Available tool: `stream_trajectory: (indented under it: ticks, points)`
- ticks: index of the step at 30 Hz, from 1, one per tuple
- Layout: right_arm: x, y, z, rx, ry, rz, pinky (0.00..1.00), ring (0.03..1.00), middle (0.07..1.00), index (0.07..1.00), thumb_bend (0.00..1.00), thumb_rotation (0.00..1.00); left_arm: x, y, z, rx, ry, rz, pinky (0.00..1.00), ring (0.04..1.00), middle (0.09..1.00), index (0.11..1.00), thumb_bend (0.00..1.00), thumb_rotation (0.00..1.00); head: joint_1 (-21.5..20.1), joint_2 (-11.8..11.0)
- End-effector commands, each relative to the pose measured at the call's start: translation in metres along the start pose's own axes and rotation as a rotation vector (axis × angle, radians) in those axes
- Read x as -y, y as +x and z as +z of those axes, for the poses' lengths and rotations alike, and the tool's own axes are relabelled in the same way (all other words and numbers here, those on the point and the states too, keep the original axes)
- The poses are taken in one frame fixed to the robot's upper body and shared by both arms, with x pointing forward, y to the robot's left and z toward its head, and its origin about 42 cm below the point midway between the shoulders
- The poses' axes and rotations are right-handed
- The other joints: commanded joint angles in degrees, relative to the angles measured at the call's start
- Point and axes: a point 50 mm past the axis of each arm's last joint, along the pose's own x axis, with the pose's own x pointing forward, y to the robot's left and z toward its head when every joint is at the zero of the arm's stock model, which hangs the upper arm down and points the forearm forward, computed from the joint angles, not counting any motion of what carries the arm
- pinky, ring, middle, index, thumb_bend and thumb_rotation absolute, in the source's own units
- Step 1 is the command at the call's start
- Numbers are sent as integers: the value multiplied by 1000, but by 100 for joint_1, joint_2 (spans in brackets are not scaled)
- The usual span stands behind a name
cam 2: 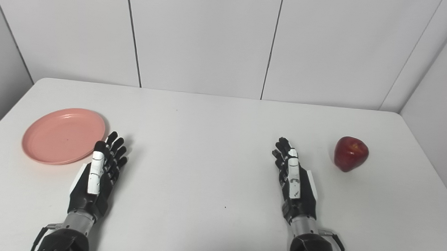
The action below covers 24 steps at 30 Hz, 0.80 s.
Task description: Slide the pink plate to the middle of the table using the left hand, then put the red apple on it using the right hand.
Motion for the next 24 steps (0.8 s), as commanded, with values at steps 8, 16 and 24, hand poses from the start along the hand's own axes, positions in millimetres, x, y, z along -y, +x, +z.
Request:
stream_trajectory:
  ticks: [8, 16, 24]
  points:
    - [-3, 2, 0, -7, 9, 10, 1000, 935, 937, 915, 875, 1000, -14, -17, -7, -11, 33, 18, 1000, 1000, 1000, 1000, 693, 999, 2, 0]
    - [-3, 2, -1, -9, 1, 10, 1000, 936, 938, 919, 873, 1000, -14, -17, -7, -13, 36, 15, 1000, 1000, 1000, 1000, 690, 1000, -3, 0]
    - [-3, 2, -1, -10, 1, 12, 1000, 937, 939, 920, 868, 1000, -14, -17, -7, -14, 28, 11, 1000, 1000, 1000, 1000, 681, 998, -3, 0]
